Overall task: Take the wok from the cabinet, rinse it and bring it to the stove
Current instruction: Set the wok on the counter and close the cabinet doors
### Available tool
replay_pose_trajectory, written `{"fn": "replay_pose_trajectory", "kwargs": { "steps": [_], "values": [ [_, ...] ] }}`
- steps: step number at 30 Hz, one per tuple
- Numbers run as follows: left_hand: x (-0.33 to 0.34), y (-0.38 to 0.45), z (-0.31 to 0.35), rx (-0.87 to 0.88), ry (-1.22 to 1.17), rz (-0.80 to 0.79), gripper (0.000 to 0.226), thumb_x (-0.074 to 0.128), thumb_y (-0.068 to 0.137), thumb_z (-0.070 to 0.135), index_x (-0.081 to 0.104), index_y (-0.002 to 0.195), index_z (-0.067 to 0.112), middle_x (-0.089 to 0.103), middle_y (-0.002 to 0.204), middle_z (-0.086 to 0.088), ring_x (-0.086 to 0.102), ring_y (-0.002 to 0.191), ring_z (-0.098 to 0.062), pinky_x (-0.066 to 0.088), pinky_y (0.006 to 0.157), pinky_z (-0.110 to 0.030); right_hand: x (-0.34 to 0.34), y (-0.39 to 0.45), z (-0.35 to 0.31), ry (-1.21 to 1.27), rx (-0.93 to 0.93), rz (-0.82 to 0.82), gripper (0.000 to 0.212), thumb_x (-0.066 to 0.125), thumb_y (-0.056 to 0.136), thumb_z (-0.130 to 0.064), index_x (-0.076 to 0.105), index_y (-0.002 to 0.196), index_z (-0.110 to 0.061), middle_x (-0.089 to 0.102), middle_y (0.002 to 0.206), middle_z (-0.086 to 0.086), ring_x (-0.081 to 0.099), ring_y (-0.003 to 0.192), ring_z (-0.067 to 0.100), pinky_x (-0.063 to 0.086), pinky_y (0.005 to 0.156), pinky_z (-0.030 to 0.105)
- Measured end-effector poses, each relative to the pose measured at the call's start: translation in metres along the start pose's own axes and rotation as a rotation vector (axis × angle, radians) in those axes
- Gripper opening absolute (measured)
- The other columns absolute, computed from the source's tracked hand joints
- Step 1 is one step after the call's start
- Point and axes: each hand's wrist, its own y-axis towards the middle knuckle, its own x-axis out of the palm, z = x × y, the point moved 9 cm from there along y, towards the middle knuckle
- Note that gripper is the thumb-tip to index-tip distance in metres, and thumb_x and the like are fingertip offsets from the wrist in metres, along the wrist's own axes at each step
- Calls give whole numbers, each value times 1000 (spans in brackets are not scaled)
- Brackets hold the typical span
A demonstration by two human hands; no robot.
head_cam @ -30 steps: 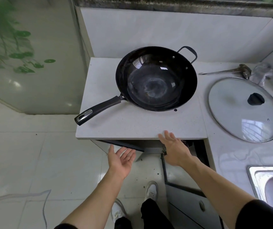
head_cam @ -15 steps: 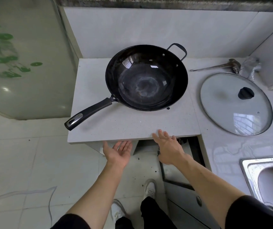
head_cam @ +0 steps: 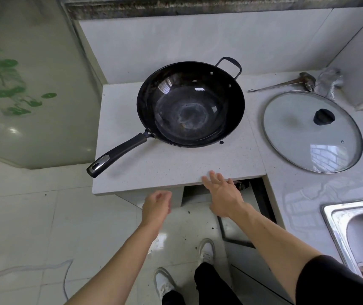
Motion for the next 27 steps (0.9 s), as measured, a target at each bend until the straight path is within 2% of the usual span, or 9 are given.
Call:
{"fn": "replay_pose_trajectory", "kwargs": {
  "steps": [2, 4, 5, 7, 11, 16, 20, 23, 27],
  "values": [
    [-3, -10, 33, 353, 479, 14, 23, 55, 92, 29, 63, 112, 20, 62, 117, 3, 56, 108, -15, 46, 87, -25, 1, -2, 0, 14, 4, -14, 95, 53, 79, 4, 3, 154, -28, -12, 162, 6, -9, 149, 26, 2, 121, 47],
    [-1, -12, 53, 602, 929, 84, 43, 53, 92, 31, 48, 133, 18, 46, 137, -1, 38, 127, -20, 37, 102, -31, -3, -4, -2, 27, 2, -10, 91, 56, 81, -1, 6, 154, -26, -9, 163, 6, -5, 150, 27, 9, 121, 45],
    [-1, -9, 56, 645, 1100, 103, 51, 54, 91, 30, 42, 138, 17, 38, 143, -4, 32, 131, -24, 34, 106, -35, -7, -5, -2, 49, -2, 5, 88, 58, 83, -4, 10, 153, -25, -5, 163, 5, -1, 150, 27, 15, 121, 44],
    [-3, 1, 53, 592, 1287, 79, 58, 56, 87, 28, 37, 140, 16, 31, 146, -7, 32, 130, -27, 34, 106, -37, -13, -12, 1, 180, -5, 48, 79, 59, 86, -12, 18, 153, -22, 8, 163, 3, 9, 149, 24, 25, 118, 41],
    [-2, 8, 52, 524, 1363, 6, 54, 55, 85, 19, 38, 137, 15, 35, 141, -6, 41, 119, -26, 41, 96, -34, -7, -47, 28, 417, 67, 224, 68, 56, 90, -19, 28, 151, -19, 36, 153, 2, 30, 142, 23, 36, 111, 36],
    [1, 10, 52, 455, 1391, -53, 46, 57, 84, 17, 43, 127, 13, 38, 130, -7, 42, 108, -25, 43, 77, -28, 45, -109, 74, 398, 325, 205, 62, 51, 89, -15, 32, 147, -12, 36, 151, 7, 28, 140, 27, 35, 112, 38],
    [6, 10, 53, 442, 1474, -61, 51, 58, 83, 18, 42, 130, 9, 40, 128, -12, 46, 111, -28, 46, 88, -33, 77, -147, 97, 387, 472, 149, 70, 53, 91, -21, 20, 152, -15, 19, 159, 10, 15, 147, 28, 23, 117, 40],
    [7, 12, 51, 431, 1511, -69, 53, 57, 82, 19, 41, 131, 8, 40, 127, -13, 47, 110, -28, 47, 86, -33, 94, -162, 102, 363, 503, 92, 78, 54, 89, -28, 12, 154, -14, 13, 161, 12, 12, 147, 31, 19, 118, 40],
    [7, 13, 48, 464, 1549, -53, 53, 58, 81, 19, 40, 129, 7, 42, 124, -13, 49, 107, -28, 45, 81, -32, 108, -165, 99, 322, 527, 68, 90, 58, 89, -35, 0, 154, -13, -5, 161, 18, 6, 149, 34, 18, 120, 41]
  ]
}}
